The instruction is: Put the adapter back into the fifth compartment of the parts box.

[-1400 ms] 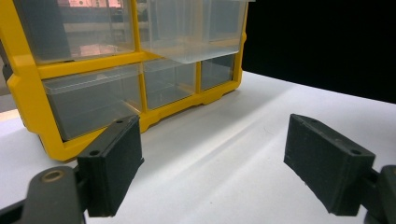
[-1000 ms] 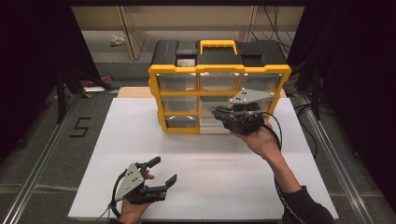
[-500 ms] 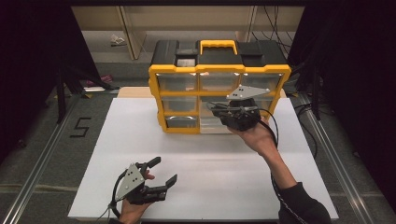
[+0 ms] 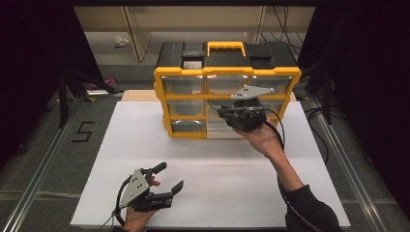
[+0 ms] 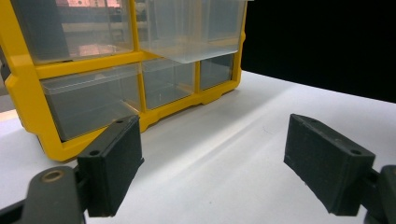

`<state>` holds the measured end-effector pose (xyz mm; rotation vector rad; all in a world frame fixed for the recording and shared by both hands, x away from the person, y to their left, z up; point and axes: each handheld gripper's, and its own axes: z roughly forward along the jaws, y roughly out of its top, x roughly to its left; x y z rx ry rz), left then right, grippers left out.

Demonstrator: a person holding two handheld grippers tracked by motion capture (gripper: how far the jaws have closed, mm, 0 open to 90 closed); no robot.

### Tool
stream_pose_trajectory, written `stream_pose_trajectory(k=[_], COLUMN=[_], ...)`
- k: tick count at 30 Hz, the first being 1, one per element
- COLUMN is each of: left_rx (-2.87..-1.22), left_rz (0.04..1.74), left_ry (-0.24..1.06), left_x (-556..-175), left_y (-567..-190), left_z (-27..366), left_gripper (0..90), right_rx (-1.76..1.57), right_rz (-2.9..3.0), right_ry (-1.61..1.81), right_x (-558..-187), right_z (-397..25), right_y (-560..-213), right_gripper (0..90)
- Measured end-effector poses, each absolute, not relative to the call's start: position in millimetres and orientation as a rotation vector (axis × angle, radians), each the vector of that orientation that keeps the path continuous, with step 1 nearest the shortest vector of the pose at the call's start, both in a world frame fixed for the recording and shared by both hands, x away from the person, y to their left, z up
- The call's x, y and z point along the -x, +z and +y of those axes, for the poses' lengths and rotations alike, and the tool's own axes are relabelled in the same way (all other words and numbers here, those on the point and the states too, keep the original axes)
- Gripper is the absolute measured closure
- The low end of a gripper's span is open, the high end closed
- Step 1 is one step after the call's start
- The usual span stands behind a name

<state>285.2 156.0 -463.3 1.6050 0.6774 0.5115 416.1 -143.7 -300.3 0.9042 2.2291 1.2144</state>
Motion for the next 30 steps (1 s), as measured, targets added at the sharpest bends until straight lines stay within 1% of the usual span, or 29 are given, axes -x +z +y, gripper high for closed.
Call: stream_pose_trajectory(k=[22,23,25,30], left_rx=[-1.608,-1.608,-1.608,-1.608], left_rz=[0.675,0.674,0.674,0.673], left_ry=[0.513,0.513,0.513,0.512], left_x=[-285.3,-285.2,-285.1,-285.2], left_y=[-463.1,-463.0,-463.0,-463.0], left_z=[156.1,156.1,156.2,156.2], left_gripper=[18.6,18.6,18.6,18.6], right_rx=[-0.95,-0.957,-0.959,-0.935], right_rz=[2.261,2.261,2.269,2.256], right_ry=[1.13,1.125,1.114,1.146], right_x=[-426.1,-426.9,-428.3,-424.9], right_z=[-135.4,-135.4,-134.8,-134.1], right_y=[-302.0,-302.1,-302.6,-300.4], right_gripper=[75.7,74.0,61.6,53.6])
